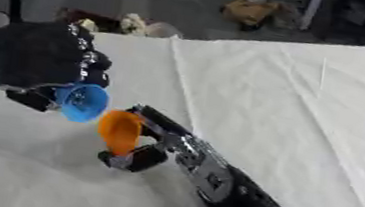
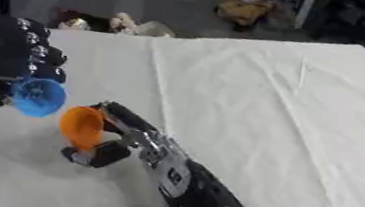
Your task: Pour the contents of one cup into another cup.
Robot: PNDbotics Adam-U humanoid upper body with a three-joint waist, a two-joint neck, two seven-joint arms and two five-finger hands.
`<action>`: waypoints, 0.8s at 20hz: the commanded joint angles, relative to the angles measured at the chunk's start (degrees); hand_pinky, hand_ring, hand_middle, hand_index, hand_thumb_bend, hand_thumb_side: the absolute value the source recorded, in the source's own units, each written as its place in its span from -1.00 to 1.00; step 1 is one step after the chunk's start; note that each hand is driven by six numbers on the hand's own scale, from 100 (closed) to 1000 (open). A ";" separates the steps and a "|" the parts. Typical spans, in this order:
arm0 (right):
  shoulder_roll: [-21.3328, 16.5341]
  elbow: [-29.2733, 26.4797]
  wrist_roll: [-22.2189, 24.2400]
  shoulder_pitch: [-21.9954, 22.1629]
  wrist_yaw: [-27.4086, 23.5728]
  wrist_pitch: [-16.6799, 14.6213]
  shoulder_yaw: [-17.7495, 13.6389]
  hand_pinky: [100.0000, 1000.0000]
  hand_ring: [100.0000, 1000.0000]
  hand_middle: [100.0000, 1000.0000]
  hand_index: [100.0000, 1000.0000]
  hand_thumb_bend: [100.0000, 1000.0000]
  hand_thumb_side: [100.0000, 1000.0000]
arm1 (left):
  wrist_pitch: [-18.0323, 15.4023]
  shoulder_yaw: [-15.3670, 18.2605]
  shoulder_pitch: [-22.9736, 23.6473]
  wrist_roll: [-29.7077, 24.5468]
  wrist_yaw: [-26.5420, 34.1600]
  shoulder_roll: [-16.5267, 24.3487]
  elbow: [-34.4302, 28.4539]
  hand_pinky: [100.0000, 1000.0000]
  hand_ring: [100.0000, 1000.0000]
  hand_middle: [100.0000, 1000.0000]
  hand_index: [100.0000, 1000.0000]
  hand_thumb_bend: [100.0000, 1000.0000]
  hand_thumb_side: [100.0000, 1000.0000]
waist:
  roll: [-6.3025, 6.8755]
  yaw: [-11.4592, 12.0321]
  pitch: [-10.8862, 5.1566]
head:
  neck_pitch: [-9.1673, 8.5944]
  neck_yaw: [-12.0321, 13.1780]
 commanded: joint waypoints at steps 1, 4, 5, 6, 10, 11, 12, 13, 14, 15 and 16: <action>-0.19 -1.18 0.17 -0.85 -0.20 -0.11 0.04 0.33 0.48 -0.66 -0.36 -1.00 -0.63 | 0.15 0.08 -1.49 1.17 -2.03 0.82 -0.57 -0.27 -0.76 -0.76 0.15 -0.03 -1.00 | 0.18 -0.08 -0.98 | -0.24 -0.12; -0.16 -1.19 0.20 -0.81 -0.23 -0.12 0.10 0.33 0.48 -0.66 -0.36 -1.00 -0.64 | 0.42 -0.20 -1.84 1.79 -3.63 0.37 -0.25 -0.28 -0.77 -0.77 0.15 -0.01 -1.00 | 0.17 -0.08 -1.00 | -0.23 -0.14; -0.15 -1.19 0.21 -0.81 -0.25 -0.13 0.12 0.33 0.48 -0.66 -0.36 -1.00 -0.63 | 0.56 -0.30 -1.95 2.00 -4.12 0.19 -0.09 -0.27 -0.77 -0.77 0.15 0.00 -1.00 | 0.16 -0.08 -1.01 | -0.20 -0.14; -0.15 -1.20 0.23 -0.80 -0.26 -0.13 0.14 0.33 0.48 -0.66 -0.36 -1.00 -0.63 | 0.69 -0.39 -2.06 2.20 -4.57 0.01 0.07 -0.27 -0.78 -0.77 0.15 0.00 -1.00 | 0.15 -0.08 -1.01 | -0.19 -0.14; -0.12 -1.21 0.30 -0.79 -0.32 -0.14 0.19 0.33 0.48 -0.66 -0.36 -1.00 -0.64 | 1.46 -0.58 -2.53 3.04 -6.16 -0.79 0.78 -0.28 -0.78 -0.78 0.14 0.01 -1.00 | 0.10 -0.15 -1.03 | -0.26 -0.20; -0.11 -1.21 0.33 -0.80 -0.33 -0.15 0.22 0.33 0.48 -0.66 -0.36 -1.00 -0.64 | 1.67 -0.63 -2.65 3.25 -6.55 -1.02 1.00 -0.28 -0.78 -0.78 0.14 0.01 -1.00 | 0.09 -0.18 -1.03 | -0.30 -0.21; -0.10 -1.21 0.36 -0.80 -0.35 -0.16 0.23 0.33 0.48 -0.66 -0.36 -1.00 -0.64 | 1.85 -0.68 -2.75 3.48 -6.90 -1.20 1.20 -0.28 -0.78 -0.78 0.14 0.01 -1.00 | 0.08 -0.21 -1.03 | -0.33 -0.23; -0.08 -1.23 0.39 -0.82 -0.35 -0.17 0.26 0.33 0.48 -0.66 -0.36 -1.00 -0.64 | 1.96 -0.73 -2.85 3.70 -7.22 -1.37 1.35 -0.28 -0.78 -0.78 0.14 0.02 -1.00 | 0.06 -0.25 -1.04 | -0.35 -0.22; -0.06 -1.25 0.40 -0.83 -0.38 -0.17 0.27 0.33 0.48 -0.66 -0.36 -1.00 -0.64 | 2.07 -0.75 -2.94 3.90 -7.49 -1.50 1.47 -0.28 -0.78 -0.78 0.14 0.02 -1.00 | 0.05 -0.28 -1.05 | -0.37 -0.22; -0.06 -1.28 0.42 -0.85 -0.41 -0.17 0.28 0.33 0.48 -0.66 -0.36 -1.00 -0.64 | 2.20 -0.74 -3.04 4.11 -7.72 -1.62 1.57 -0.28 -0.78 -0.78 0.14 0.02 -1.00 | 0.04 -0.29 -1.06 | -0.39 -0.26; -0.05 -1.29 0.44 -0.86 -0.44 -0.16 0.30 0.34 0.48 -0.66 -0.36 -1.00 -0.64 | 2.33 -0.74 -3.12 4.32 -7.92 -1.71 1.65 -0.28 -0.78 -0.78 0.14 0.02 -1.00 | 0.03 -0.30 -1.06 | -0.40 -0.29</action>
